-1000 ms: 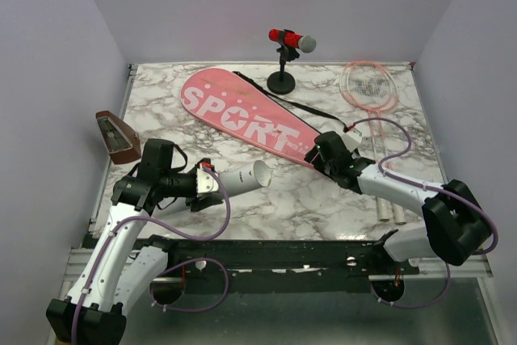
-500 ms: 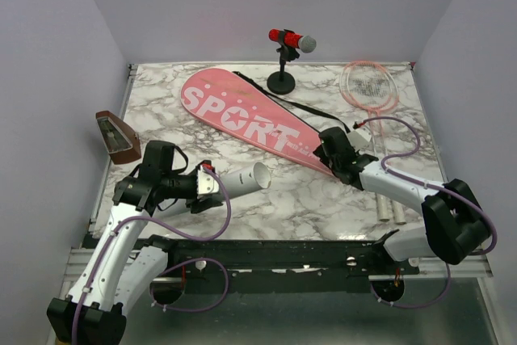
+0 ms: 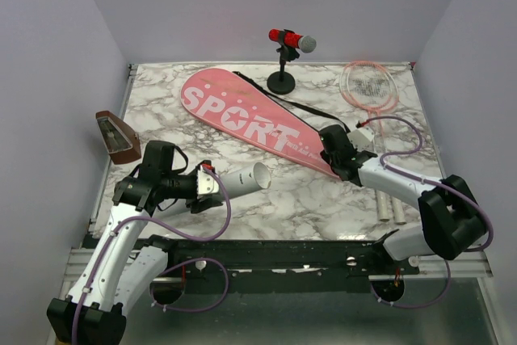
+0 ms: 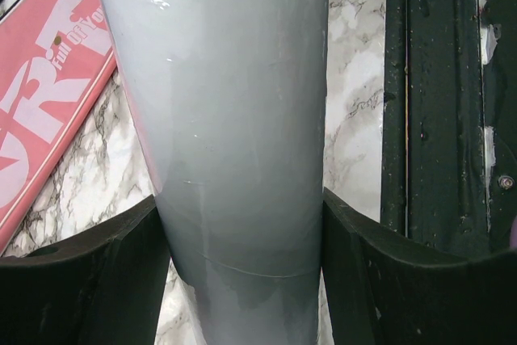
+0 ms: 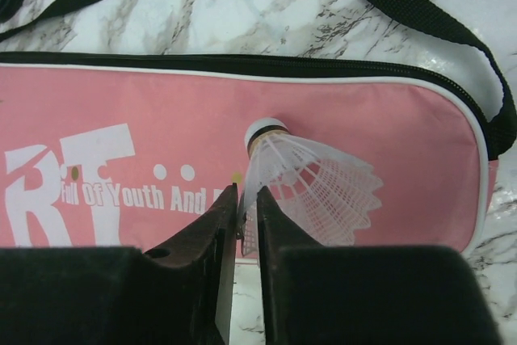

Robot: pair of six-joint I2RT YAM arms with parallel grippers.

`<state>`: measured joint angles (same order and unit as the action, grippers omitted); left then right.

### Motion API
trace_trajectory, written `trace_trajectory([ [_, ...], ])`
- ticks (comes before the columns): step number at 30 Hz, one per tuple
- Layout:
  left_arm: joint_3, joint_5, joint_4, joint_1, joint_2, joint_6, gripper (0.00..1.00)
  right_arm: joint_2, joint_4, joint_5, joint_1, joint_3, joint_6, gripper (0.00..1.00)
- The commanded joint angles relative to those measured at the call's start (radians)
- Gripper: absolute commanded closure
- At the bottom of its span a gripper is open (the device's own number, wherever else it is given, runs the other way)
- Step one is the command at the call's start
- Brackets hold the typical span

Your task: Pack up the badminton gear

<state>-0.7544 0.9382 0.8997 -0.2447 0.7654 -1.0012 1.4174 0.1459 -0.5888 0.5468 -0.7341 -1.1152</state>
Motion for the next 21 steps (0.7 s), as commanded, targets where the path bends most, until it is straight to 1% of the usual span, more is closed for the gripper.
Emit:
trace_trajectory([
  [1, -0.008, 0.016, -0.004, -0.007, -0.011, -0.019, 0.47, -0.029, 0.056, -0.085, -0.007, -0.016, 0.009, 0.84],
  [3, -0.01, 0.019, -0.004, -0.007, -0.009, -0.017, 0.47, -0.057, 0.076, -0.092, -0.007, -0.013, 0.029, 0.92],
  [6, -0.008, 0.019, -0.005, -0.007, -0.009, -0.017, 0.47, -0.124, 0.083, -0.092, -0.007, 0.004, 0.078, 1.0],
  [9, -0.002, 0.02, -0.005, -0.007, -0.009, -0.016, 0.47, -0.201, 0.061, -0.014, -0.007, -0.001, 0.181, 1.0],
  [11, 0.0, 0.022, -0.002, -0.007, -0.008, -0.017, 0.48, -0.251, 0.061, 0.107, -0.007, -0.031, 0.262, 1.0],
  [15, 0.004, 0.013, 0.005, -0.007, -0.008, -0.031, 0.48, -0.357, 0.082, 0.456, -0.008, -0.102, 0.417, 0.99],
  [19, 0.004, 0.001, 0.011, -0.008, -0.003, -0.051, 0.48, -0.423, 0.19, 0.807, -0.007, -0.197, 0.523, 0.98],
  [21, 0.006, 0.002, 0.011, -0.008, -0.003, -0.057, 0.48, -0.445, 0.254, 0.944, -0.007, -0.252, 0.564, 0.98],
])
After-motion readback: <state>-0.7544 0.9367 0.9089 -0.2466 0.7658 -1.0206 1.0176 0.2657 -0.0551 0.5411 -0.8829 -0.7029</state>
